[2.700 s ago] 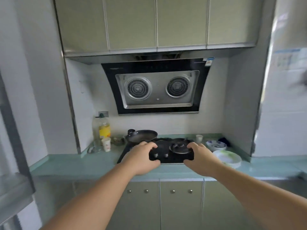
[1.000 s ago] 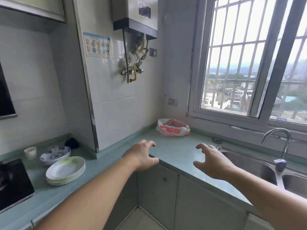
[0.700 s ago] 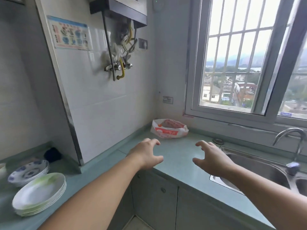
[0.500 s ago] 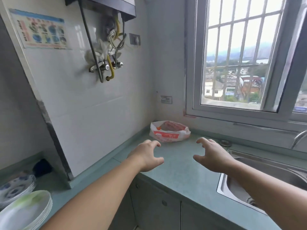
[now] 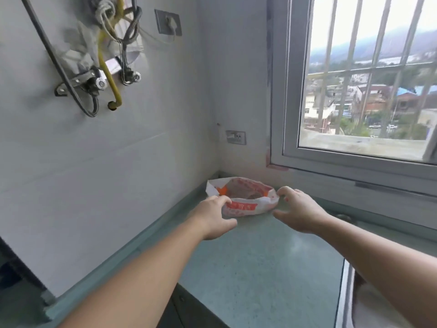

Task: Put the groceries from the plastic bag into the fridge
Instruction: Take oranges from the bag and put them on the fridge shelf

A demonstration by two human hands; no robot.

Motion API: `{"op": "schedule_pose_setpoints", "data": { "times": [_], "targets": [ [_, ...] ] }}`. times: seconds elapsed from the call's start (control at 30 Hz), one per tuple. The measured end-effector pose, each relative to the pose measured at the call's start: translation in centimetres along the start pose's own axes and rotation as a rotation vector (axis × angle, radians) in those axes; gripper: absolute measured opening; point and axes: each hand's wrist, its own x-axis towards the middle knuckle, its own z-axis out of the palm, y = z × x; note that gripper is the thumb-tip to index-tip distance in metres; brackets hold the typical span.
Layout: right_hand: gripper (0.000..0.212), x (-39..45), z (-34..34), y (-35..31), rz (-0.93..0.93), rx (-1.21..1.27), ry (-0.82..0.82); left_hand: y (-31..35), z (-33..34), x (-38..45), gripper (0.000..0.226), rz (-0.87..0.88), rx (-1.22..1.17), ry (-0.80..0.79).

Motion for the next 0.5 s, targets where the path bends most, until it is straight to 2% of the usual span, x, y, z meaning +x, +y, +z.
{"op": "schedule_pose_setpoints", "data": {
  "times": [0.33, 0.43, 0.5],
  "targets": [
    [0.049, 14.7, 6.4, 2.1, 0.181, -0.084, -0.064, -6.8, 3.8, 18.7, 0.06, 0.058, -0.08, -0.165],
    [0.051, 19.1, 8.6, 2.4, 0.216, -0.138, -0.095, -8.8, 5.3, 23.9, 0.053, 0.075, -0.075, -0.203],
    [0.04, 22.1, 10.0, 2.1, 0.223, -0.129, -0.102, -9.7, 6.5, 26.9, 0.045, 0.076, -0.074, -0.213]
  ]
}}
